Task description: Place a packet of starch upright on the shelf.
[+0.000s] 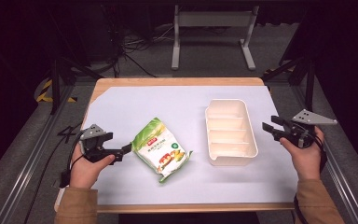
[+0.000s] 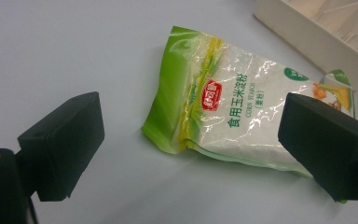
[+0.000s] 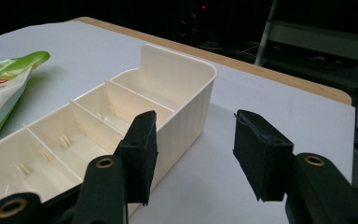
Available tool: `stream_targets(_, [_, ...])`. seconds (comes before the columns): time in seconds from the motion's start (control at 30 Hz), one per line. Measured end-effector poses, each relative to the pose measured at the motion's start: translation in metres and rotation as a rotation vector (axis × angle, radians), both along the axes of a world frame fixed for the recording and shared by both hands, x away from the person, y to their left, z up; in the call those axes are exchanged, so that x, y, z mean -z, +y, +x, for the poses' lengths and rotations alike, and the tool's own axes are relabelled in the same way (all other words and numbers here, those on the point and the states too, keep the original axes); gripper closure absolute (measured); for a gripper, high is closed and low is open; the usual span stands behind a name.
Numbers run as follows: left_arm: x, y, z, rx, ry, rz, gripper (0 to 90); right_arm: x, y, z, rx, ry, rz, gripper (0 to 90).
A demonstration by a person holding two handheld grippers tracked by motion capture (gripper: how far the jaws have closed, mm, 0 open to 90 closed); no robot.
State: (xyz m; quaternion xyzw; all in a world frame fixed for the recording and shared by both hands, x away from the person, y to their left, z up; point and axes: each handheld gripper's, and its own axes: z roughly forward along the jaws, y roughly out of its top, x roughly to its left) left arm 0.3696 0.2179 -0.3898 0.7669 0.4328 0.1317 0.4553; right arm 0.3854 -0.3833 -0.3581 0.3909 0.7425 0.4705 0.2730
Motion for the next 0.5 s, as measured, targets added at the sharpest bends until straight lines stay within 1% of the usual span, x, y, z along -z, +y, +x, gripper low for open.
stream_targets(0.07, [-0.002,0.0,0.001,-0.003,0.001,0.015,8.4,0.0,-0.001,-0.001,-0.002,0.0,0.001,49.4])
stream_targets(0.13, [-0.002,0.0,0.002,-0.005,0.004,0.017,10.0,0.001,-0.002,-0.002,-0.009,0.002,0.008,49.2])
stream_targets(0.23, [-0.002,-0.002,0.004,0.019,0.015,0.025,12.7,0.004,-0.005,-0.002,-0.008,0.005,0.011,48.7])
stream_targets(0.37, [-0.001,-0.008,0.008,0.034,0.022,0.039,13.3,0.009,-0.006,-0.002,-0.009,0.019,0.011,47.0])
stream_targets(0.5, [0.002,-0.016,0.016,0.043,0.027,0.035,13.1,0.014,-0.01,-0.006,-0.007,0.032,0.003,46.4])
